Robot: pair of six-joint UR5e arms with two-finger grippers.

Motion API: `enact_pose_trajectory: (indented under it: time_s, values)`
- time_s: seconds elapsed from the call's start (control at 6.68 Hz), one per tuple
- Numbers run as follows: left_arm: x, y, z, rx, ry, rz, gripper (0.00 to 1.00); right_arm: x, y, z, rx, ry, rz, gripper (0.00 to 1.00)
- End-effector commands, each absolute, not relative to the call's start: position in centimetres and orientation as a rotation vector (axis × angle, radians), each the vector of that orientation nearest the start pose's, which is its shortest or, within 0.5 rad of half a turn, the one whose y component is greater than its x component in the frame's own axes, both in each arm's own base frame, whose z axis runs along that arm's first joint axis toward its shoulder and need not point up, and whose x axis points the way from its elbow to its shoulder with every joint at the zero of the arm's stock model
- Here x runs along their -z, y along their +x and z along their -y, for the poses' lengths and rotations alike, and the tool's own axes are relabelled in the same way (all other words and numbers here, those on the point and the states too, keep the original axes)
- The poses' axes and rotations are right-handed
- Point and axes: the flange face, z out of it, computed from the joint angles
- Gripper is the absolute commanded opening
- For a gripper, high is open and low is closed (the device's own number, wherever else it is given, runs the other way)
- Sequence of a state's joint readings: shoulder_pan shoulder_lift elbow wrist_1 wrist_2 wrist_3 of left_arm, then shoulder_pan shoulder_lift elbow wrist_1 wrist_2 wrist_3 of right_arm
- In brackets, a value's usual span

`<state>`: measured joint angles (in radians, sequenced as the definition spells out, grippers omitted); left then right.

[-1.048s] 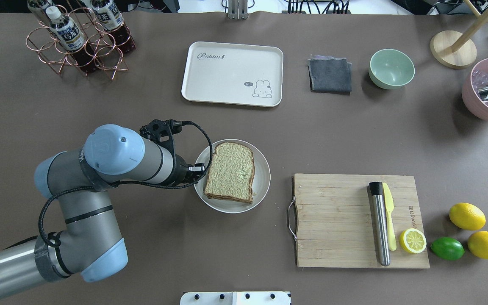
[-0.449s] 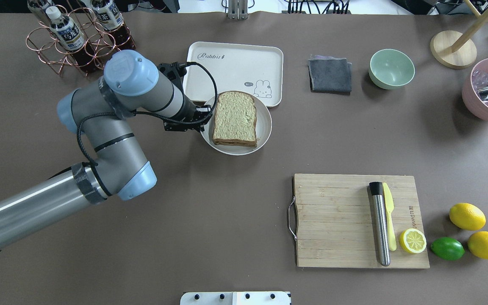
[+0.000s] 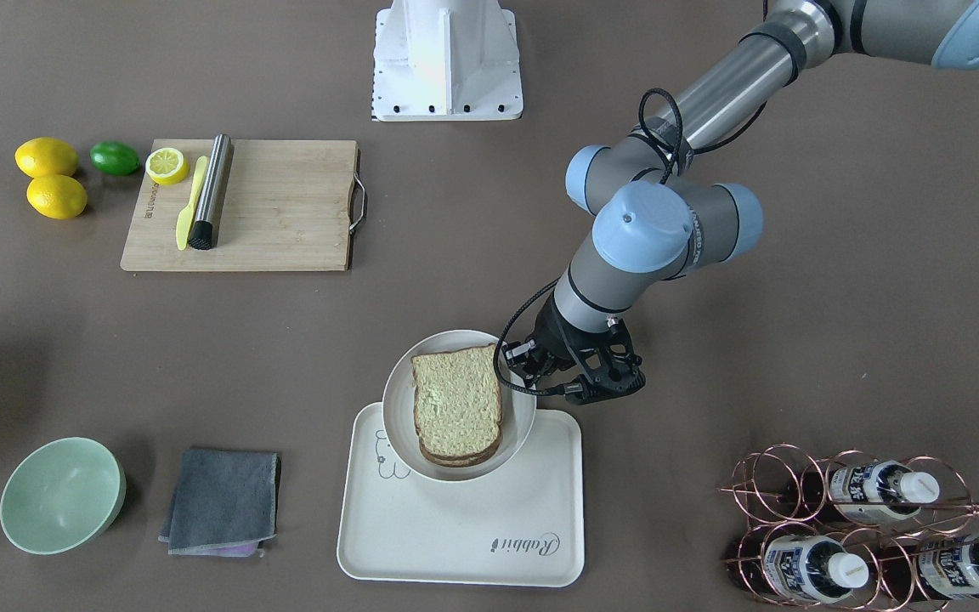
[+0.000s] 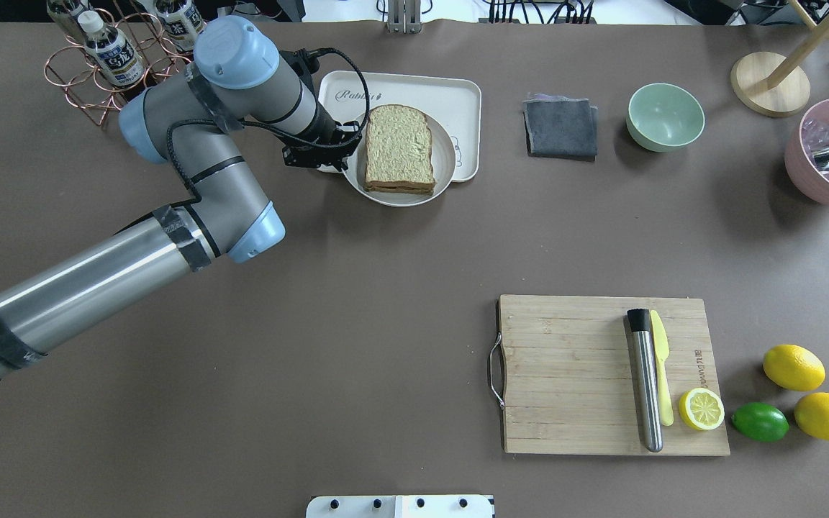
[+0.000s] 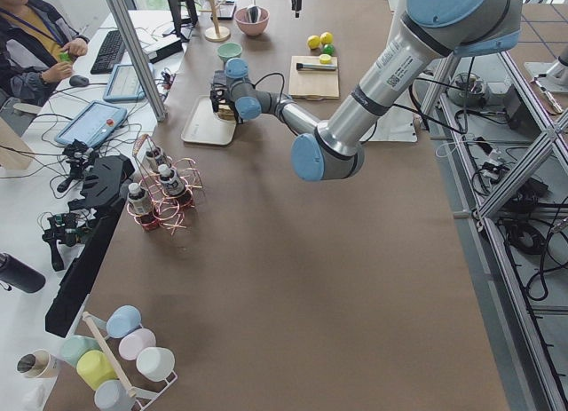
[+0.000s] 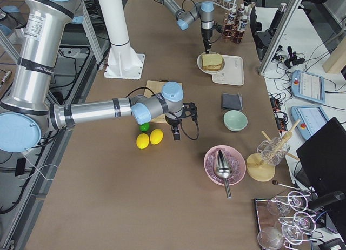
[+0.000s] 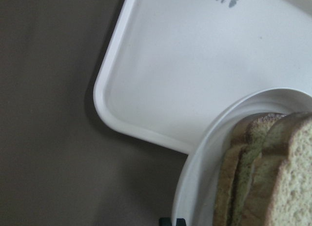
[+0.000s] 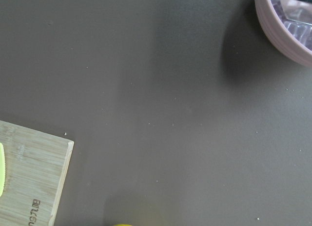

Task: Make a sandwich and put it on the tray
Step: 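Lift the plate with the left gripper and carry it onto the white tray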

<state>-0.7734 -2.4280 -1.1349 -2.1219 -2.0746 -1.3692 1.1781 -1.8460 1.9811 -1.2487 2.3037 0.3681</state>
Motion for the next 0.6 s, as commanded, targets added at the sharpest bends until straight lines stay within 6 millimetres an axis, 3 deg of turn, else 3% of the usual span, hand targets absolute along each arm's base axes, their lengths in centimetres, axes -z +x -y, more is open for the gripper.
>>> enact_pose_trajectory:
  time_s: [0.0,0.45]
  values:
    - [-24.9,52.0,67.5,0.212,0.061,-1.028,0.0,-53.8,-8.8,39.2,0.188,0.146,0.83,1.0]
    - [-26.0,52.5,70.8,0.192,0.085,-1.013,0.0,-54.0,-8.6,39.3,0.181,0.146,0.828,1.0]
